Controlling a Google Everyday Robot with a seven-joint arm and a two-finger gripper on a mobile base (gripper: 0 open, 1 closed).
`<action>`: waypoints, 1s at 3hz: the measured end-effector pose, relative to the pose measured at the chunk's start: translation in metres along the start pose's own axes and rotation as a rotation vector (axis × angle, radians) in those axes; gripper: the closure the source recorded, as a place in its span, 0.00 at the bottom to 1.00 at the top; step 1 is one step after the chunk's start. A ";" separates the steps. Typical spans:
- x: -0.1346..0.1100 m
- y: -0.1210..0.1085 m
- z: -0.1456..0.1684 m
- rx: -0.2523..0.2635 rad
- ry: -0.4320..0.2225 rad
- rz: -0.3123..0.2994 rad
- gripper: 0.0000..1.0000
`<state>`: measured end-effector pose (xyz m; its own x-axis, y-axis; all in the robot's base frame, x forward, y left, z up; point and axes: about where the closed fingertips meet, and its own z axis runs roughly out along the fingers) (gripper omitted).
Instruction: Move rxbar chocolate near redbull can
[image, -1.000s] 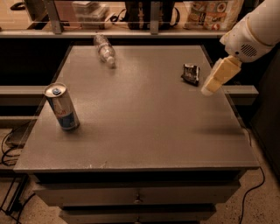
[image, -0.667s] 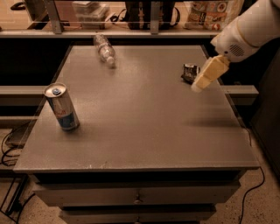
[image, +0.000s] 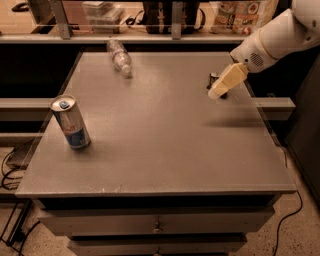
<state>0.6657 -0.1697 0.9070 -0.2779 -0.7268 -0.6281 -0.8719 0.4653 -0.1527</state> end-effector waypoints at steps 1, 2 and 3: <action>0.001 -0.013 0.030 -0.031 -0.012 0.010 0.00; 0.008 -0.028 0.054 -0.028 -0.008 0.022 0.00; 0.021 -0.047 0.068 0.015 0.003 0.060 0.00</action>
Offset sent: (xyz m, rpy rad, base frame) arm 0.0704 0.0029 -0.0604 0.0232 0.0236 -0.0227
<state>0.7286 -0.1722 0.8490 -0.3309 -0.6986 -0.6344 -0.8473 0.5159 -0.1263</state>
